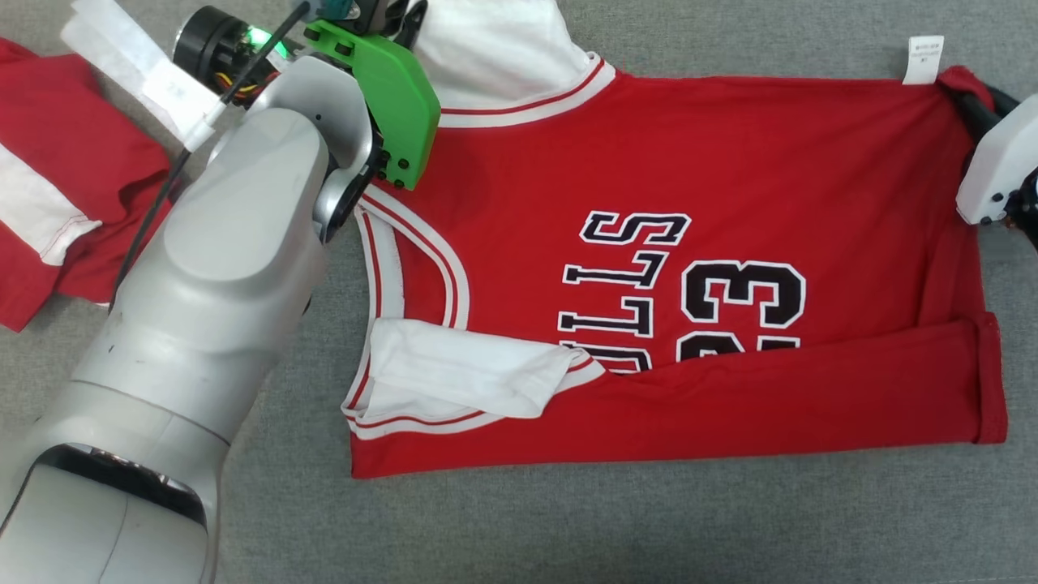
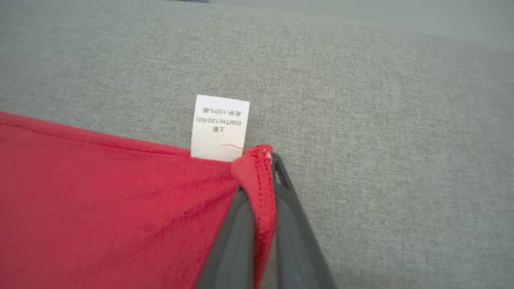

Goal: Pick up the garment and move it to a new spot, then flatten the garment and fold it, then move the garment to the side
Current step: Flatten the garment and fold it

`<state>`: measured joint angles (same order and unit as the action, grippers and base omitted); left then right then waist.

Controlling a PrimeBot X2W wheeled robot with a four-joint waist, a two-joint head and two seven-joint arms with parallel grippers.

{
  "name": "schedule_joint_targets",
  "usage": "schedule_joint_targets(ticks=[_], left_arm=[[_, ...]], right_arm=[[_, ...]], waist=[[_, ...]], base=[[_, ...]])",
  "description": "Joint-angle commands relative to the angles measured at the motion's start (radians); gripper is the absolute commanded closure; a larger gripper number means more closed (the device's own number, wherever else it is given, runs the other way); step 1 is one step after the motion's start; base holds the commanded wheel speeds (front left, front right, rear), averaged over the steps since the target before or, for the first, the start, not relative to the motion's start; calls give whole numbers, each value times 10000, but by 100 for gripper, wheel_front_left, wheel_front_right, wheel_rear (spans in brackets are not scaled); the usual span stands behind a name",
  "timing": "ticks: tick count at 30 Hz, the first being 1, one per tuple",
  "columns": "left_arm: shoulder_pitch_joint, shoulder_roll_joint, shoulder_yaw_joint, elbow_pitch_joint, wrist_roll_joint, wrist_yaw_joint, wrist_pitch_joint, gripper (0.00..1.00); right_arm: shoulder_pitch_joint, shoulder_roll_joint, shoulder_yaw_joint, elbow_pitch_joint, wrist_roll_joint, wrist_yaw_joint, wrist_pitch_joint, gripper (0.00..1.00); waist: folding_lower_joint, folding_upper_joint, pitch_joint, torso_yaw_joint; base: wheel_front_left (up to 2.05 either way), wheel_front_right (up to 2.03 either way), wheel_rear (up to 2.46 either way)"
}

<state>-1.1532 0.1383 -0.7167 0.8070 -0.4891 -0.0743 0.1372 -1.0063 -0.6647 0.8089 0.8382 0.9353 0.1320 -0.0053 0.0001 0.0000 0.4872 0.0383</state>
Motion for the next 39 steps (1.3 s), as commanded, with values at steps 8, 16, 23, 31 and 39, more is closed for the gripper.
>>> schedule_joint_targets(ticks=[8,16,23,31,39], left_arm=[[-708,285,338,371,248,578,-1474,100],[-711,97,380,896,351,651,-3016,100],[-18,365,-79,1112,430,174,-3231,100],[1176,957,-657,250,471,-138,-2777,100],[2877,1725,-1493,-1633,197,-391,-1229,100]], right_arm=[[-961,65,391,522,-89,-26,-1629,100],[-911,168,473,683,98,-26,-2541,100],[-21,-133,306,-405,-105,-24,-2601,100],[1444,-422,-290,-1161,-482,-24,-2606,100],[2837,-720,-301,-1556,-244,-24,-2608,100]], waist=[[-1,0,147,-80],[-1,0,-52,-37],[-1,0,-684,19],[-1,0,-1560,229],[-1,0,-2268,471]], base=[[0,0,0],[0,0,0],[0,0,0],[0,0,0],[0,0,0]])
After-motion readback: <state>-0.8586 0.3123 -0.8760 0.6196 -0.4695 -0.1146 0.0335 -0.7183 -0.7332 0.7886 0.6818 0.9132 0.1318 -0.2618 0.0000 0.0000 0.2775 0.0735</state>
